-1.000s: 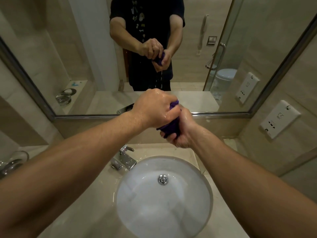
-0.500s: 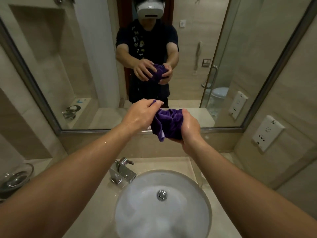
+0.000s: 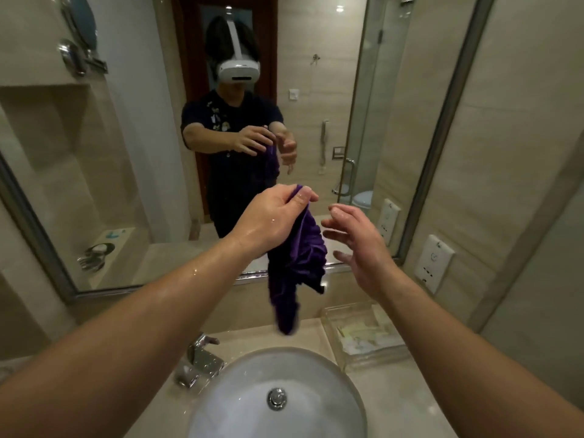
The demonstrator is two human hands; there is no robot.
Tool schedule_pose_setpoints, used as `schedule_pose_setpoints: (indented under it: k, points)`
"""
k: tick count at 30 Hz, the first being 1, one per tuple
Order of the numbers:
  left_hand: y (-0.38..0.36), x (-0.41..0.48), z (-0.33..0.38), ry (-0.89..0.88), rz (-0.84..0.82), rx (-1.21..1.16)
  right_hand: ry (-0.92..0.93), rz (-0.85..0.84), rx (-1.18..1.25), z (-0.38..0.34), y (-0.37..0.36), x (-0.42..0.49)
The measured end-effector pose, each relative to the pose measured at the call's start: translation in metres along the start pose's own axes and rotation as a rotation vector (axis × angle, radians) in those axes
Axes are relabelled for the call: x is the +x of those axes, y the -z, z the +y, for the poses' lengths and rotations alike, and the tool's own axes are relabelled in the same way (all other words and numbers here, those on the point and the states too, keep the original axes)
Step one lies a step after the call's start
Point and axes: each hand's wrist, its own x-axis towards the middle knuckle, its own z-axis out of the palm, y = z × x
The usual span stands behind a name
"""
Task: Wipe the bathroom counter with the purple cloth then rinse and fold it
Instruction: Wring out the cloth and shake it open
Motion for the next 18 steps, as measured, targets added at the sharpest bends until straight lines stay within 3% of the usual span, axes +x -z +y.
schedule_pose_setpoints:
  k: [3,10,14,18]
  points:
    - [-0.008,0.006,0.019,-0.088,-0.004,0.197,0.146,-0.084,-0.204,-0.017,0.006,-0.003]
    - [-0.015,0.016,0.048,-0.084,0.037,0.158,0.240,-0.222,-0.552,-0.049,0.025,-0.007]
    - [-0.016,0.023,0.070,-0.101,0.046,0.212,0.421,-0.023,-0.731,-0.071,0.038,-0.005]
    - [-0.013,0.031,0.093,-0.042,0.083,0.287,0.463,0.071,-0.711,-0.104,0.068,0.001]
